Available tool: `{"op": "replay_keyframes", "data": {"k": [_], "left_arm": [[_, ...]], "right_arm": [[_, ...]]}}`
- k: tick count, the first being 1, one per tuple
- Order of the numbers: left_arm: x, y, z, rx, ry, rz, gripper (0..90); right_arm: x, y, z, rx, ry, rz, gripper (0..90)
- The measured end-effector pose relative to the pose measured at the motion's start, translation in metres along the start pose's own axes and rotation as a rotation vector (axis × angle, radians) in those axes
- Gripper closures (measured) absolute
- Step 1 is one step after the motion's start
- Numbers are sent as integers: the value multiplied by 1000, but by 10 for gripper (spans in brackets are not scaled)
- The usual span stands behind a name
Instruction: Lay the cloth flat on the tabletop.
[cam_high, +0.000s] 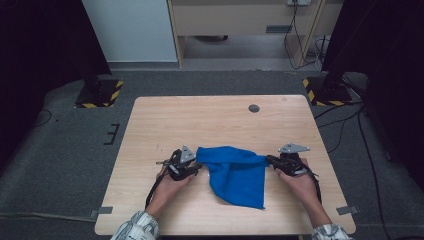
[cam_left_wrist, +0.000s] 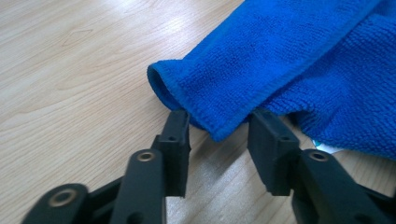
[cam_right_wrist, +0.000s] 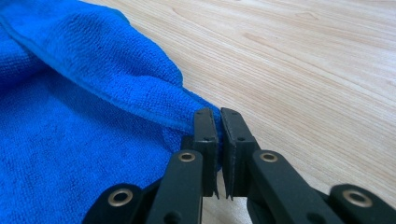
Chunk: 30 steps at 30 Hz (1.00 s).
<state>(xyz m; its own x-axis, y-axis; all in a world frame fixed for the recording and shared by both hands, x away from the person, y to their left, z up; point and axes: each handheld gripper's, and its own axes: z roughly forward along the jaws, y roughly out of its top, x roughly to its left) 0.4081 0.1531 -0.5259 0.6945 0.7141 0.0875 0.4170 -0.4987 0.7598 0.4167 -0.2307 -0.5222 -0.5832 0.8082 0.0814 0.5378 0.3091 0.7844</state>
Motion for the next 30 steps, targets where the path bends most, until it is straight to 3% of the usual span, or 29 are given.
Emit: {"op": "replay_keyframes", "data": {"k": [6,9,17,30], "left_arm": [[-1,7,-2,-13,14,27,819],[-1,9,-4,-21,14,25,859],[1,12,-19,-64,15,-11,861],[10,28,-40,-118,51,-60,863]], "right_arm": [[1,2,-2,-11,1,-9,857],[2,4,-4,-24,1,-10,857],[8,12,-14,-67,9,-23,860],[24,44,-40,-153,31,-85,861]]}}
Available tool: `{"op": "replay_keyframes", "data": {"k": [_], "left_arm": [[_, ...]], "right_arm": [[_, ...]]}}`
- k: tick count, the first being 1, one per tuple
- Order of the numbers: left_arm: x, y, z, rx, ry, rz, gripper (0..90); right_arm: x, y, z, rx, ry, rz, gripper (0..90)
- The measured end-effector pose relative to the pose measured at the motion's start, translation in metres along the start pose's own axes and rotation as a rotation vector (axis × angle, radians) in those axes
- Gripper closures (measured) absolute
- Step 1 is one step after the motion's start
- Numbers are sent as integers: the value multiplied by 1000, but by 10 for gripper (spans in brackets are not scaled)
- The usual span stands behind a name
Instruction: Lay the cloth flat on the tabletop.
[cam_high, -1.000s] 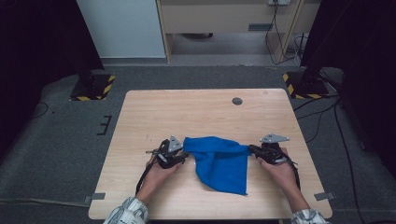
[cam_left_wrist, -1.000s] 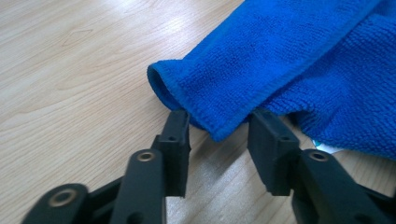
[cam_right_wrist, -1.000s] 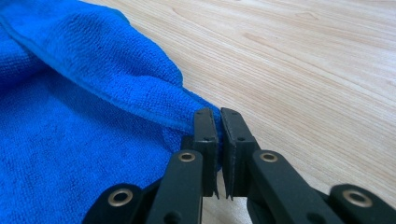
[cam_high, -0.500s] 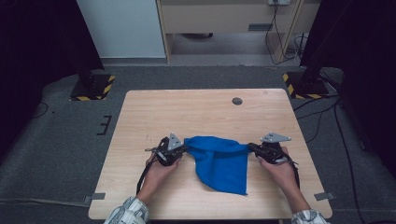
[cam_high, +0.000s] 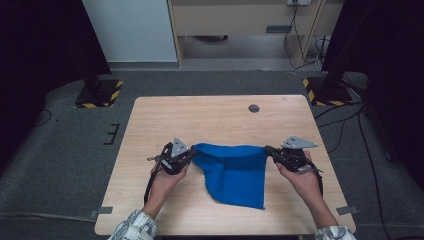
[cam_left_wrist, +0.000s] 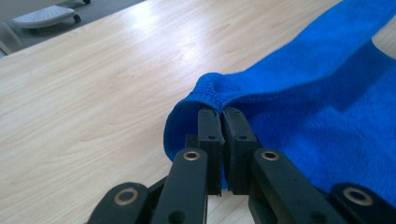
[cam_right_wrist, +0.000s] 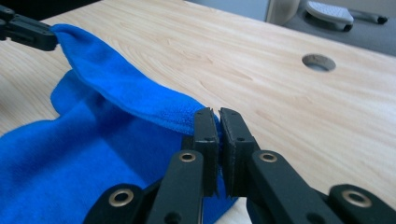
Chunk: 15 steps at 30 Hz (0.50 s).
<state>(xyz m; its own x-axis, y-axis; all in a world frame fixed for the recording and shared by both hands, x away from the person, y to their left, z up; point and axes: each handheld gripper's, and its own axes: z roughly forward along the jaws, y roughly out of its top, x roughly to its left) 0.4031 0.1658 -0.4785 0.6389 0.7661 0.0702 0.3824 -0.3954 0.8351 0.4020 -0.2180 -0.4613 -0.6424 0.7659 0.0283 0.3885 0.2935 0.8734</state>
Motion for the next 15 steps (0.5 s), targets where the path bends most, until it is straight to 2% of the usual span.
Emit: {"op": "replay_keyframes", "data": {"k": [7,10,15], "left_arm": [[9,5,-1,7,26,-26,863],[18,6,-3,14,45,-49,863],[23,7,-3,16,38,-68,864]], "right_arm": [[0,17,8,11,-2,-18,860],[-5,23,17,19,-11,-8,861],[-12,27,26,20,-11,23,861]]}}
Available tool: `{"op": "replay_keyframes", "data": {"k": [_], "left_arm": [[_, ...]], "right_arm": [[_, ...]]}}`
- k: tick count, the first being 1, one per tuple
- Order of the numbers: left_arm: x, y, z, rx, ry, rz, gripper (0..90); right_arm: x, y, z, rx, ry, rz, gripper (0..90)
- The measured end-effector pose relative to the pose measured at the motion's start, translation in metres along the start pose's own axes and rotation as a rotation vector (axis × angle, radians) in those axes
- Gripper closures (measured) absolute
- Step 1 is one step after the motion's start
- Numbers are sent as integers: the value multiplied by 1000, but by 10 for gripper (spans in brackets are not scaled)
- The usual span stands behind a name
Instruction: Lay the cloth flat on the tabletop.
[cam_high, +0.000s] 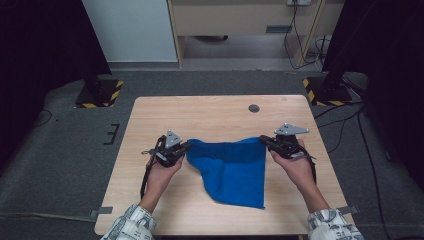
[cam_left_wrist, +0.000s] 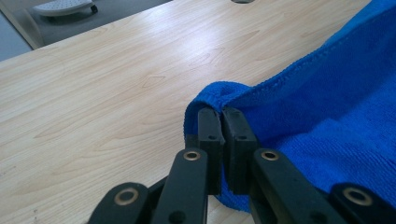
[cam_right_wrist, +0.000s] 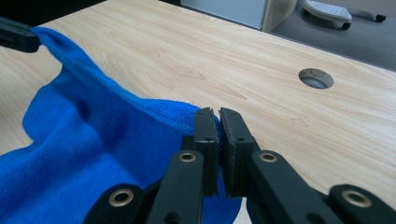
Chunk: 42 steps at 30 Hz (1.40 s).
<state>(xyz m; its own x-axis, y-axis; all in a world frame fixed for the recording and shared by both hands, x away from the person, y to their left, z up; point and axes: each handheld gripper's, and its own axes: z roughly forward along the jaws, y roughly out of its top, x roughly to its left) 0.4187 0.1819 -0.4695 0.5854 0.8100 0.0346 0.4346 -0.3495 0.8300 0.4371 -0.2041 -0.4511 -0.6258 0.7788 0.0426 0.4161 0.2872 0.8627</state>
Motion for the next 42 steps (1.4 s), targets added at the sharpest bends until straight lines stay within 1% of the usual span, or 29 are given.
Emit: {"op": "replay_keyframes", "data": {"k": [2,5,10,16,20,24,26,28,29,33,36,38,40,42], "left_arm": [[0,0,-1,-1,1,6,864],[3,1,-3,1,5,-5,864],[6,4,-3,0,8,-12,867],[7,5,-3,8,9,-6,867],[8,8,0,11,13,-10,867],[13,19,13,12,15,-30,867],[16,22,21,19,14,-45,867],[17,24,24,21,16,-49,867],[20,27,32,27,17,-61,867],[25,33,49,64,28,-51,867],[26,36,60,82,28,-45,866],[28,36,68,99,29,-40,866],[30,35,75,111,26,-55,866],[32,33,82,119,26,-60,866]], "right_arm": [[-1,1,3,2,-1,8,861],[0,3,6,-1,3,15,861],[0,7,7,9,0,2,861],[0,10,7,15,-3,1,861],[-2,12,8,13,-4,4,861],[-12,12,17,30,-20,12,861],[-16,11,22,42,-25,27,861],[-21,10,26,50,-34,29,861],[-23,10,28,54,-34,35,861],[-30,8,37,70,-37,54,861],[-38,5,48,95,-43,55,861],[-45,4,54,107,-51,68,861],[-51,3,60,113,-58,84,861],[-56,2,66,124,-60,100,861]]}}
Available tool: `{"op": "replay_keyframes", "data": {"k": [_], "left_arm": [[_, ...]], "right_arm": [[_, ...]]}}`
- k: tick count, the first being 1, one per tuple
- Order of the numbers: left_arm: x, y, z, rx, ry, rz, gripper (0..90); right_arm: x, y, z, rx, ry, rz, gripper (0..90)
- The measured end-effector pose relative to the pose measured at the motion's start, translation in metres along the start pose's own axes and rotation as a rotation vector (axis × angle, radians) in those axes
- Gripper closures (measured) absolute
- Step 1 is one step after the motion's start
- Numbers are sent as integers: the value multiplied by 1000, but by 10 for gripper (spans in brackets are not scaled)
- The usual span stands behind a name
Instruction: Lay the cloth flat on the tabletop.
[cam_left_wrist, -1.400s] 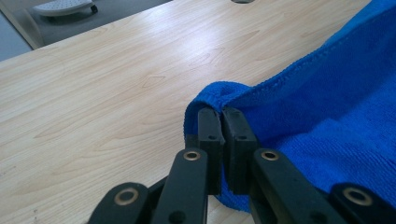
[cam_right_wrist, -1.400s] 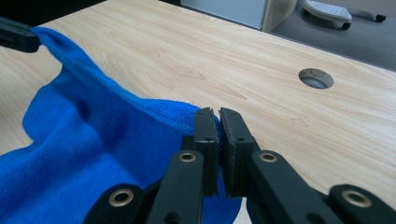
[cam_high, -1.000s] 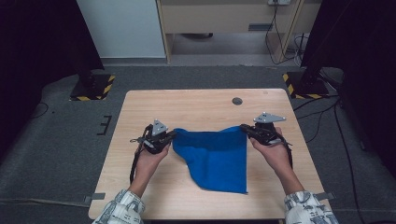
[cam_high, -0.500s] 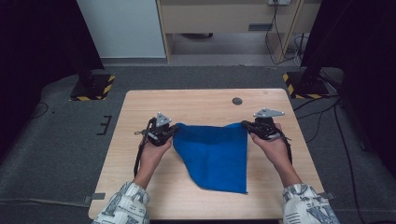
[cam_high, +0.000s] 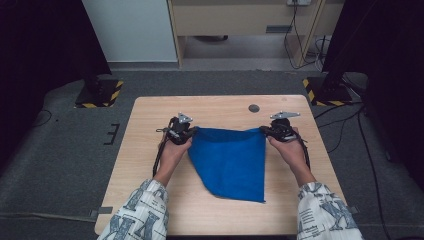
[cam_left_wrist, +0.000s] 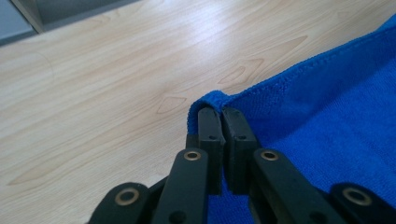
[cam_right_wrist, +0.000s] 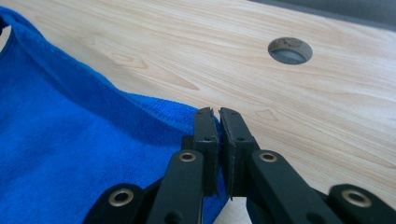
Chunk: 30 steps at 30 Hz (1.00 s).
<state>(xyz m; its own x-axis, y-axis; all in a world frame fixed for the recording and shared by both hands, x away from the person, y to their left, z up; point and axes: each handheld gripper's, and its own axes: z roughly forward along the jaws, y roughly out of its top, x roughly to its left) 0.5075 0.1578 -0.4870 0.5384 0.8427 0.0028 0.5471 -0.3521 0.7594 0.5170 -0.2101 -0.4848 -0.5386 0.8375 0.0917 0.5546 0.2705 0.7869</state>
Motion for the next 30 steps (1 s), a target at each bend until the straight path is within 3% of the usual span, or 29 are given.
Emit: {"op": "replay_keyframes", "data": {"k": [7,10,12,15,18,20,23,26,30], "left_arm": [[11,-11,21,34,6,-32,865],[16,-14,26,22,15,-54,843],[20,-14,28,-8,50,-83,747],[25,-14,28,-63,86,-120,520],[29,-10,25,-77,91,-122,427],[30,-8,21,-84,91,-120,378],[31,-4,13,-97,67,-117,354],[28,-3,4,-73,32,-107,319],[20,-10,-13,-76,10,-85,260]], "right_arm": [[-6,2,24,32,-1,12,859],[-7,1,33,38,-6,25,841],[-8,1,38,38,-33,44,740],[-12,3,40,15,-86,72,580],[-15,6,39,-2,-122,96,427],[-16,7,36,1,-130,95,379],[-16,8,29,-6,-128,80,342],[-12,8,20,1,-109,74,292],[-3,2,7,-2,-85,36,265]]}}
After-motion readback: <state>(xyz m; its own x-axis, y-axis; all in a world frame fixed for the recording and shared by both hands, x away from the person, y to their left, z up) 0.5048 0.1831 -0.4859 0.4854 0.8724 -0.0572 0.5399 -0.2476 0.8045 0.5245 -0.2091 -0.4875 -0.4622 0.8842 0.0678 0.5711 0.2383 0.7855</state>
